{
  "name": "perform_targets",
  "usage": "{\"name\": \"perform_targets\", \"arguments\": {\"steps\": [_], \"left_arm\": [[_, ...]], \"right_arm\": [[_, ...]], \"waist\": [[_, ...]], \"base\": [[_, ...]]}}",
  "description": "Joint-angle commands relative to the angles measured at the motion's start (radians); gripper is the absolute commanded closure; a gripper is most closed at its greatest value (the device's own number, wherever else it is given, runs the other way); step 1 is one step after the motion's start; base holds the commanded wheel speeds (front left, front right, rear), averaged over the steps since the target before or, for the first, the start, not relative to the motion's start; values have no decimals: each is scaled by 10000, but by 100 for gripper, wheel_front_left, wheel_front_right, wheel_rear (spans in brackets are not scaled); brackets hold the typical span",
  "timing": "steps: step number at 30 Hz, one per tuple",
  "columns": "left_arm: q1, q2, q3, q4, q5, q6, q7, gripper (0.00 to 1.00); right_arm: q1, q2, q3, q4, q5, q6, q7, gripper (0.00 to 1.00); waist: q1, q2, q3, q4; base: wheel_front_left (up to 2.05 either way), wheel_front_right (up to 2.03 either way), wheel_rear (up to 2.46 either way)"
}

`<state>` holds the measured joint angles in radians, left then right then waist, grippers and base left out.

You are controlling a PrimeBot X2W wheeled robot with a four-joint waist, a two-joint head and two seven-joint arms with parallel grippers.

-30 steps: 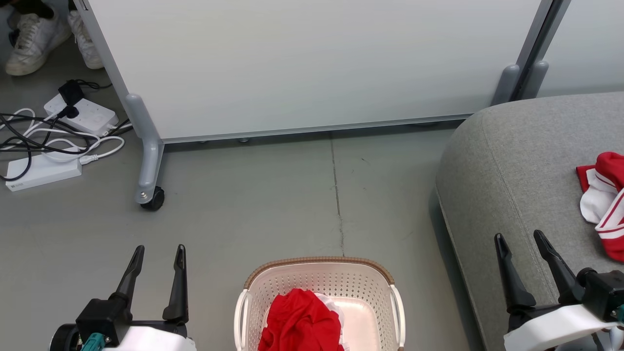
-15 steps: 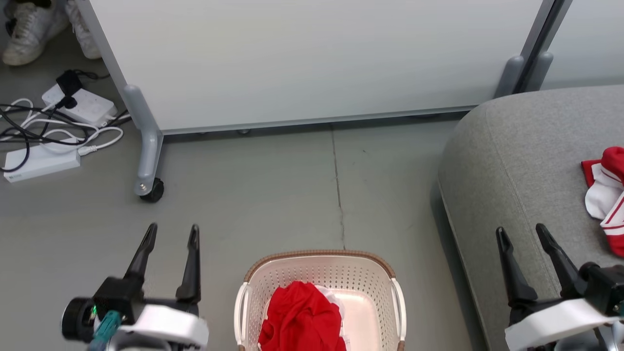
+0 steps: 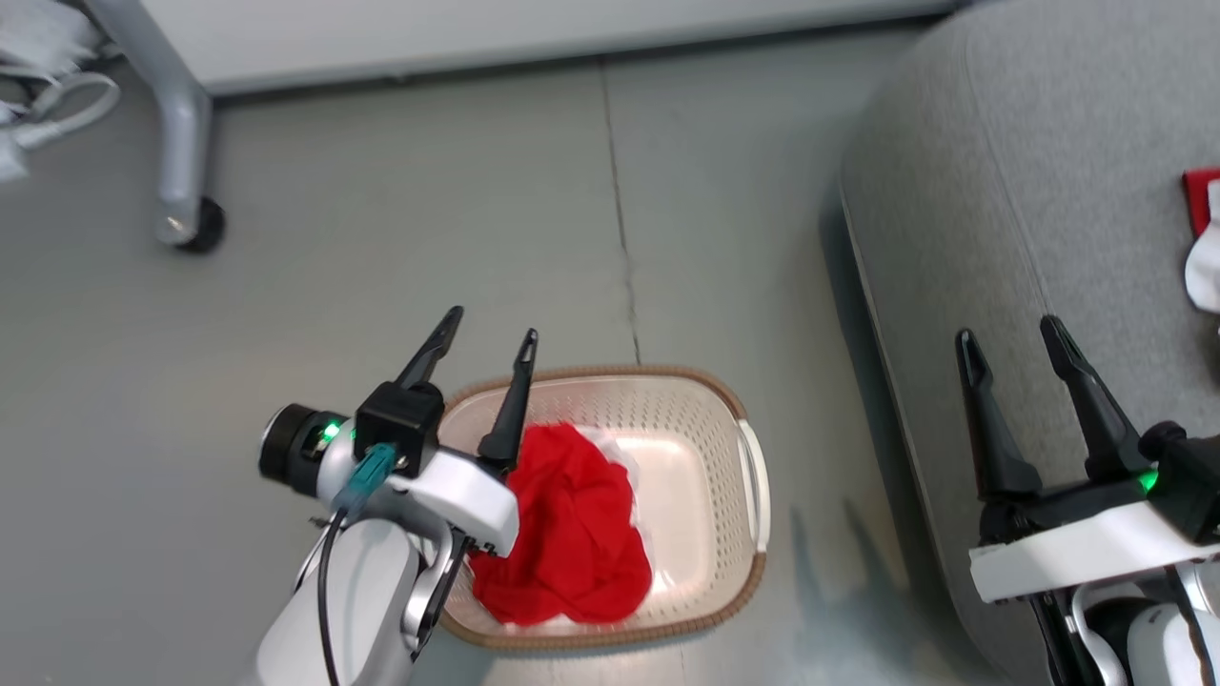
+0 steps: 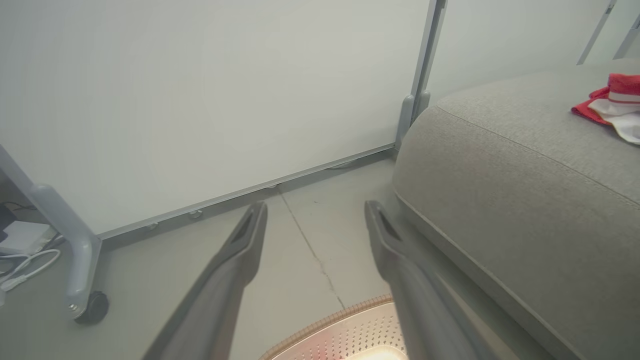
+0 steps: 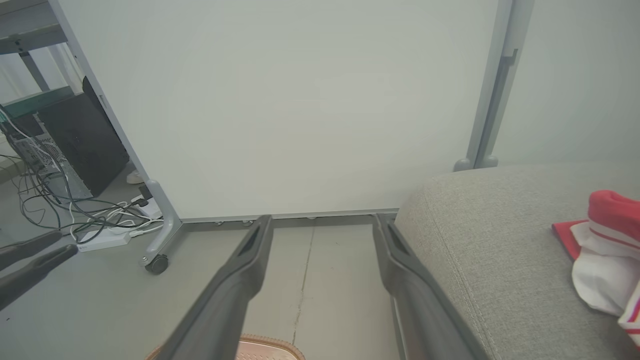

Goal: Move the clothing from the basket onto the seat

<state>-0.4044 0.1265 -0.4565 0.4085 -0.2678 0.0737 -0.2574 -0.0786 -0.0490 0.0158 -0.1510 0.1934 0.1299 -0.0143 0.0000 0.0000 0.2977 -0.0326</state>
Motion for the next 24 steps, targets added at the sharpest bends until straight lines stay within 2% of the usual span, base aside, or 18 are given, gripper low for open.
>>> {"name": "perform_targets", "arguments": {"steps": [1, 9, 14, 24], "left_arm": [[-419, -38, -69, 409, 99, -133, -50, 0], [-2017, -256, -547, 3557, 245, -755, 29, 0], [-2911, -119, -831, 4916, 495, -1054, 237, 0], [-4034, 354, -1152, 6899, 751, -1339, 816, 0]], "right_arm": [[-245, -37, 76, -63, 113, 16, -148, 0], [-1230, -32, 632, 28, 426, 16, -859, 0], [-1780, -29, 1035, 95, 735, 16, -1382, 0], [-2662, -24, 2143, 554, 1442, 16, -2255, 0]], "waist": [[0, 0, 1096, -630], [0, 0, 3297, -1662], [0, 0, 4535, -2215], [0, 0, 6112, -3395]], "base": [[0, 0, 0], [0, 0, 0], [0, 0, 0], [0, 0, 0]]}}
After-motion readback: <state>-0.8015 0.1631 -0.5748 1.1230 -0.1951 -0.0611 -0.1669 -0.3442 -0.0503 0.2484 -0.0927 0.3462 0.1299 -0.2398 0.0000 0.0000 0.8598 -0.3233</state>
